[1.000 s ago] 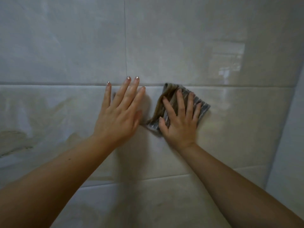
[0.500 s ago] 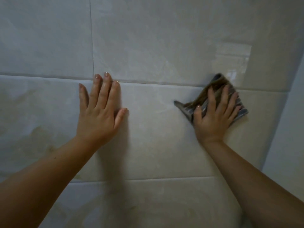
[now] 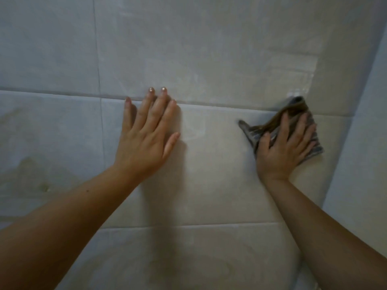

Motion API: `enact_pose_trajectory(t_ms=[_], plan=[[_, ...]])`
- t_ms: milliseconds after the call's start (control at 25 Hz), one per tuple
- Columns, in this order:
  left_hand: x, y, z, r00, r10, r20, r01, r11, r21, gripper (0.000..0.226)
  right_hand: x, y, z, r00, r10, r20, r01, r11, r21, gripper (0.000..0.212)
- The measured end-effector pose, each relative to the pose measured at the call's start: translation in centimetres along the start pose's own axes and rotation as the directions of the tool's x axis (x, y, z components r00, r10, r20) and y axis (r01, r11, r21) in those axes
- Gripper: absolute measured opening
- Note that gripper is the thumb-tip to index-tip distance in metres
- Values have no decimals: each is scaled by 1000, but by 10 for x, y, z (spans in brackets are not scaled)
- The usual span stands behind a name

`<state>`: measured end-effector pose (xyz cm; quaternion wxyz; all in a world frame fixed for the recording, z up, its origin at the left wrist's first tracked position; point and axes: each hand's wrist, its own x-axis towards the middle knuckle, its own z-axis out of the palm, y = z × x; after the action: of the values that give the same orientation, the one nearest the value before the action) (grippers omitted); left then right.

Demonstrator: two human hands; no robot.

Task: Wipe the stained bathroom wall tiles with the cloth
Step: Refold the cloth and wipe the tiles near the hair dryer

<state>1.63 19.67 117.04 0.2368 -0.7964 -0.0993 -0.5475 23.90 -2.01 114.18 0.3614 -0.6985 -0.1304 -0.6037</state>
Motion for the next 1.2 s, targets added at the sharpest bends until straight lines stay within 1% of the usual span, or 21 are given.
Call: enact_pose_trajectory(t_ms=[40,80,120,160,200,240,280,360,440,520,560,600,680,760,880,960,1000,1040,1080,1160,1200], plan=[[5,10,3,999,40,-14,-40,999,-4,63,-12,7,-1,998,69,-7,-69,998,-4,59],[9,19,6,997,72,-17,-72,997,-14,62,-33,9,-2,996,93,3,-93,996,-10,59],[11,27,9,995,95,-15,-95,995,-23,62,-55,8,-3,997,75,30,-74,997,-28,59],[11,32,13,995,103,-14,-103,994,-22,62,-67,4,-6,997,22,71,-21,1000,-17,60],[11,35,16,994,104,-18,-104,995,-12,62,-64,3,-6,993,-52,106,53,999,1,60],[11,37,18,994,107,-27,-107,994,-1,63,-46,4,-4,989,-112,102,112,994,4,60],[11,38,19,993,112,-38,-112,994,9,62,-20,5,-2,990,-121,77,121,993,8,61],[11,36,21,991,116,-59,-115,993,15,62,33,14,1,1000,-10,23,10,1000,9,61],[9,35,21,991,116,-61,-115,993,24,61,51,35,8,996,86,-27,-86,996,-5,60],[8,36,19,991,120,-50,-120,993,17,61,20,62,9,989,132,-70,-135,990,-35,56],[8,36,18,991,123,-45,-123,992,12,60,-8,76,6,985,163,-64,-166,985,-42,57],[9,36,17,991,127,-43,-126,992,7,59,-39,89,1,983,182,-38,-184,981,-54,59],[8,34,15,991,128,-35,-129,992,-14,57,-90,109,-7,977,201,70,-193,975,-109,61],[8,31,10,991,126,-35,-128,990,-53,56,-86,107,-5,972,214,98,-201,971,-127,61],[3,27,5,990,132,-51,-136,985,-102,54,-22,80,5,953,304,15,-300,948,-107,60],[-10,25,6,989,143,-41,-147,983,-112,53,-9,54,6,942,334,-20,-334,941,-58,60],[-17,25,8,988,150,-32,-153,981,-117,54,-23,40,4,958,285,-24,-286,957,-43,59],[-23,24,9,988,156,-23,-157,980,-120,54,-48,25,2,982,191,-8,-191,981,-34,59],[-29,23,10,987,160,-17,-161,979,-121,54,-80,12,-1,996,69,52,-68,998,-15,58],[-40,17,8,985,171,-7,-171,978,-119,54,-132,0,-9,970,-175,168,169,984,48,55],[-44,12,5,984,177,-8,-177,977,-116,54,-139,3,-9,950,-257,179,250,966,62,54]])
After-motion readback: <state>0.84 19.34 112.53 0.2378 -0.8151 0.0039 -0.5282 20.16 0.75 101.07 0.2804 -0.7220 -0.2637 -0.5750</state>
